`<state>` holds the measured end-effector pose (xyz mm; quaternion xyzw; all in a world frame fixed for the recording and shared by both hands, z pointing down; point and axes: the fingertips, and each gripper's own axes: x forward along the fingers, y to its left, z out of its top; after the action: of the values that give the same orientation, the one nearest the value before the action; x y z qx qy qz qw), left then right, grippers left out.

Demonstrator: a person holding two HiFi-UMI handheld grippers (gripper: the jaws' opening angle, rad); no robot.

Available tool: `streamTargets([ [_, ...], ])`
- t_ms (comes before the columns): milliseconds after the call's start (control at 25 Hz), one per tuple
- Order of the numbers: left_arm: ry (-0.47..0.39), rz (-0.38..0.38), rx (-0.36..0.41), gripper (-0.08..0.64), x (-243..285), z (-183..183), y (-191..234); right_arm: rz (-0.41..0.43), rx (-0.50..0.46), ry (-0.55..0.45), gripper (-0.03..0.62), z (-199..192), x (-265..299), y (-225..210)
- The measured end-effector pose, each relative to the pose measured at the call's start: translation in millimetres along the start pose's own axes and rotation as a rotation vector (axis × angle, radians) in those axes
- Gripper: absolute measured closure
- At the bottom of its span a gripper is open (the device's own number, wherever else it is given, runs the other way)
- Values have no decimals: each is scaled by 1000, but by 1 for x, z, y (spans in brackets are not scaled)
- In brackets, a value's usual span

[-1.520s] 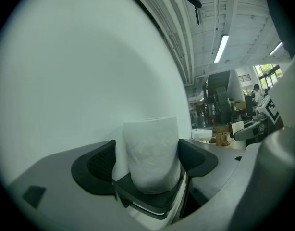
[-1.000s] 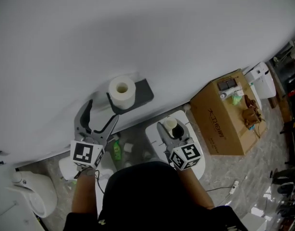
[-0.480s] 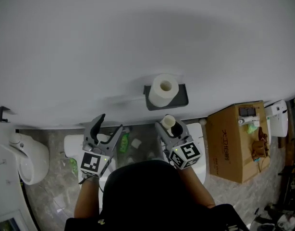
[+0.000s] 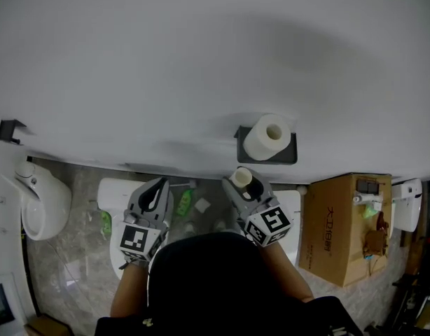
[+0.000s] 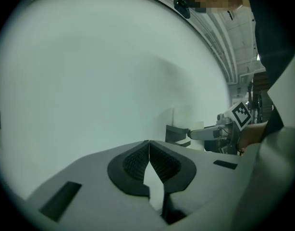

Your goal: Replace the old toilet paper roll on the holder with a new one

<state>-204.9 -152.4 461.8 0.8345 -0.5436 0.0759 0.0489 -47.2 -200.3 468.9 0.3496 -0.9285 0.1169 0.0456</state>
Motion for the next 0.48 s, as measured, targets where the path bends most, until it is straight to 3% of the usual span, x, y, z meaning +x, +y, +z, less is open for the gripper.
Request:
streamTargets([
  [280, 55, 58, -10, 546, -8, -16, 9, 40, -31, 13, 402, -1, 7, 11],
  [480, 44, 37, -15, 546, -6, -17, 5, 45, -45, 19, 402, -3, 8, 10],
])
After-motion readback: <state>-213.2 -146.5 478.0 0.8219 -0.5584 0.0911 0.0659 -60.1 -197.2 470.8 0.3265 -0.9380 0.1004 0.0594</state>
